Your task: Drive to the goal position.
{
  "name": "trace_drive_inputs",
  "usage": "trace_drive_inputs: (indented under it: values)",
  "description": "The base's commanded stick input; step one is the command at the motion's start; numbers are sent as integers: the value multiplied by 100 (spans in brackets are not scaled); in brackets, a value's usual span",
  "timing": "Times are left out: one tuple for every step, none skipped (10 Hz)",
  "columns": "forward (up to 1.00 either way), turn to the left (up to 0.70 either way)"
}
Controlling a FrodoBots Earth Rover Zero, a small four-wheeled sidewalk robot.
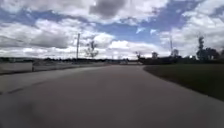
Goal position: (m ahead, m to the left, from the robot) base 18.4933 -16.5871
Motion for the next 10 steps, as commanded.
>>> trace_drive_inputs:
  values:
    - [100, -10]
    - [100, -10]
    - [100, -10]
    - [100, -10]
    - [100, -10]
    - [100, -10]
    - [100, -10]
    - [100, -10]
    - [100, -10]
    - [100, -10]
